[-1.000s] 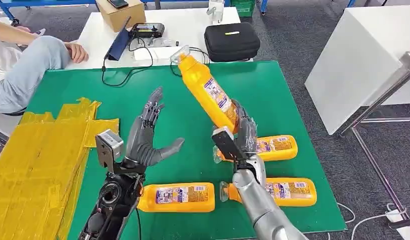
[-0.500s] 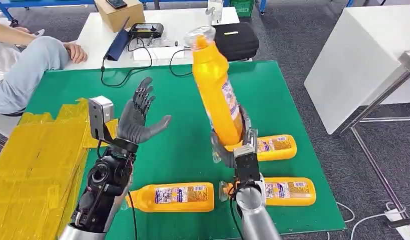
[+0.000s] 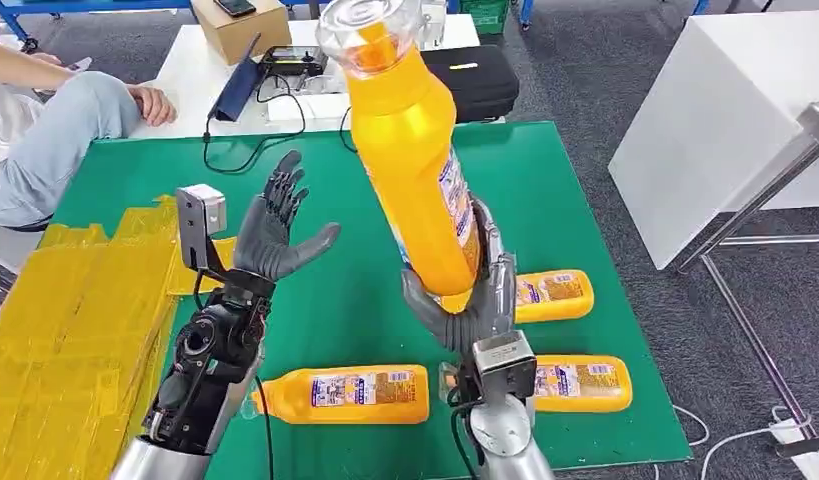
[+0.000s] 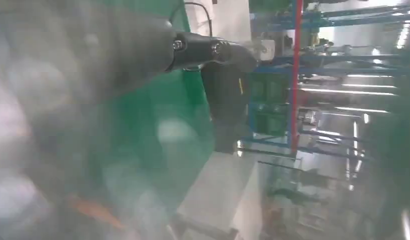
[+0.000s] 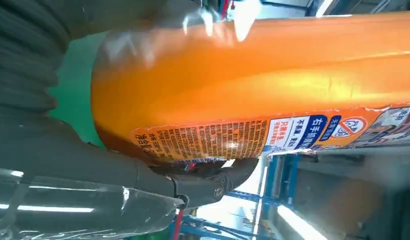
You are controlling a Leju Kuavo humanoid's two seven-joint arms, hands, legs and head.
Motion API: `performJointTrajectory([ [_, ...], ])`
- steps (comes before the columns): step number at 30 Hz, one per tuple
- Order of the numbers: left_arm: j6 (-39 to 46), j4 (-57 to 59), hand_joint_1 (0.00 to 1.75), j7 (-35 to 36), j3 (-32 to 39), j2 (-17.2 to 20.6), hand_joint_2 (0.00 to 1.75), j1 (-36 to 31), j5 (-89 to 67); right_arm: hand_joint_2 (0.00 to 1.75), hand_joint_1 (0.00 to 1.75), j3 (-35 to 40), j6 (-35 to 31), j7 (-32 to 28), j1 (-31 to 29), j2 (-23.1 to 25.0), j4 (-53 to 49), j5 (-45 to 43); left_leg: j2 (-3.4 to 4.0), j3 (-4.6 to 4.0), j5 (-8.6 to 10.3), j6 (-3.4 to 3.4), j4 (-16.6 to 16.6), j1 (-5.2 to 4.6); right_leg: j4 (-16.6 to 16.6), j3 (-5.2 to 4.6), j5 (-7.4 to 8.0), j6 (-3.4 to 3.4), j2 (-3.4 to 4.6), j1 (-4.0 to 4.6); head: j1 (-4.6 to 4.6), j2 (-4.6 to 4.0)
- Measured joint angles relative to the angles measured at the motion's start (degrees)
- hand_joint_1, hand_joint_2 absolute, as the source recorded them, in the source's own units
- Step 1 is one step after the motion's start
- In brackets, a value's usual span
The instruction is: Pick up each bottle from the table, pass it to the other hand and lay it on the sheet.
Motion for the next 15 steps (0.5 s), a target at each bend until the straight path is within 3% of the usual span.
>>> performJointTrajectory([
  [7,-1.8,0.4,0.00,-0.8,0.0,0.1,1.75,0.0,0.3,1.75,1.75,1.8,1.5,1.6,-0.7,-0.6,1.7,2.7,0.00,0.00,0.00,-0.01,0.0,0.02,0.0,0.00,0.00,0.00,0.00,0.02,0.00,0.00],
  [15,-3.2,-1.2,0.00,-1.0,0.0,0.5,1.75,1.7,1.7,1.75,1.75,-3.1,-4.3,3.4,-2.9,-1.4,5.7,1.3,-0.01,-0.02,0.00,0.00,0.0,-0.01,0.0,0.01,0.00,0.00,-0.01,0.00,0.00,0.00],
])
